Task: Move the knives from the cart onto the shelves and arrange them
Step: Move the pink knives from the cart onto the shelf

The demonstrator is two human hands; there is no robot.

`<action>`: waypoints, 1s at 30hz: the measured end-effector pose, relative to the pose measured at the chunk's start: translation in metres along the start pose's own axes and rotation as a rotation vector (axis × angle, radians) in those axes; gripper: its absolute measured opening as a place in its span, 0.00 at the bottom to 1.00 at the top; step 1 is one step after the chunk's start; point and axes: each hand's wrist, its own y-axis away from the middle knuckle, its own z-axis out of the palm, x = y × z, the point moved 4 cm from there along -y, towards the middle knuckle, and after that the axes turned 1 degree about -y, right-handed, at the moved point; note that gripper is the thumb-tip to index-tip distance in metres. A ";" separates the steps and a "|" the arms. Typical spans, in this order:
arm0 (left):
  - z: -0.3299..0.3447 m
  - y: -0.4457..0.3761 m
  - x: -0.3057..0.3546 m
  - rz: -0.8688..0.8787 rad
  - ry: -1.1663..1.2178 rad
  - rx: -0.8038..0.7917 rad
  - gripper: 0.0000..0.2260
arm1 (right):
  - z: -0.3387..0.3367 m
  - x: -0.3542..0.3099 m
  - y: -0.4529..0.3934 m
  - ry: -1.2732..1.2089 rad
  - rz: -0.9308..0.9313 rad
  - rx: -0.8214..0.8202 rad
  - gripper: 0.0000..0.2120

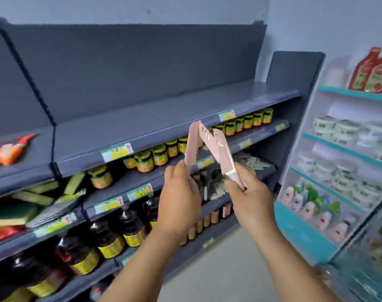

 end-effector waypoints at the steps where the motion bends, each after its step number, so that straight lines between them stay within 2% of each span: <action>1: -0.021 -0.007 -0.012 0.005 -0.020 0.031 0.09 | 0.019 -0.016 -0.001 -0.009 -0.024 -0.031 0.18; 8: -0.139 -0.041 -0.085 -0.086 -0.157 0.193 0.10 | 0.136 -0.104 -0.018 0.077 -0.150 -0.220 0.22; 13: -0.186 -0.070 -0.124 -0.220 -0.222 0.223 0.14 | 0.201 -0.154 -0.034 0.227 -0.227 -0.316 0.22; 16: -0.195 -0.092 -0.144 -0.279 -0.277 0.185 0.17 | 0.232 -0.172 -0.052 0.319 -0.258 -0.369 0.18; 23: -0.185 -0.158 -0.194 -0.383 -0.516 0.087 0.25 | 0.305 -0.179 -0.119 0.519 -0.267 -0.477 0.18; 30: -0.150 -0.220 -0.248 -0.437 -0.800 -0.133 0.25 | 0.373 -0.162 -0.179 0.650 -0.258 -0.582 0.17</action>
